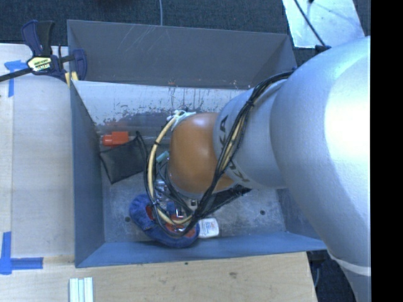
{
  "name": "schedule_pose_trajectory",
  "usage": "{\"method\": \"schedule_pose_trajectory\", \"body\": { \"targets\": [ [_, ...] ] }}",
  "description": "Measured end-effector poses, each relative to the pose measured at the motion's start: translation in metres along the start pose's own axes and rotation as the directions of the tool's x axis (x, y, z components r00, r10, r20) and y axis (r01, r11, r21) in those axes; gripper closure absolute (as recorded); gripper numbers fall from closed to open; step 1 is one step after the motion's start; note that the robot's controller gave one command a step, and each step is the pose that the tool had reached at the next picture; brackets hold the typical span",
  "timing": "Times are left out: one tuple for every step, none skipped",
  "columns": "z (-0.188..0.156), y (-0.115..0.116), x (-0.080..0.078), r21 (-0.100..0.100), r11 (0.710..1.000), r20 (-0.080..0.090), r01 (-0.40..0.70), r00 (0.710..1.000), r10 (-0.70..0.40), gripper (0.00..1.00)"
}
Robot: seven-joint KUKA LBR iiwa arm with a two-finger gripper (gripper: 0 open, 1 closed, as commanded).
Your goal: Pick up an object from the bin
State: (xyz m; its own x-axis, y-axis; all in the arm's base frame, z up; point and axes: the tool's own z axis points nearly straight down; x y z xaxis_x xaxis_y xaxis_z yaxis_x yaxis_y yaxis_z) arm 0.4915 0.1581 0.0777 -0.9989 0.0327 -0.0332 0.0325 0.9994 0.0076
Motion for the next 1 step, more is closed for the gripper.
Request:
{"method": "schedule_pose_trajectory", "body": {
  "targets": [
    [-0.038, 0.0343, 0.0013, 0.003, 0.999, -0.026, 0.032, 0.999, -0.032, 1.0]
  ]
}}
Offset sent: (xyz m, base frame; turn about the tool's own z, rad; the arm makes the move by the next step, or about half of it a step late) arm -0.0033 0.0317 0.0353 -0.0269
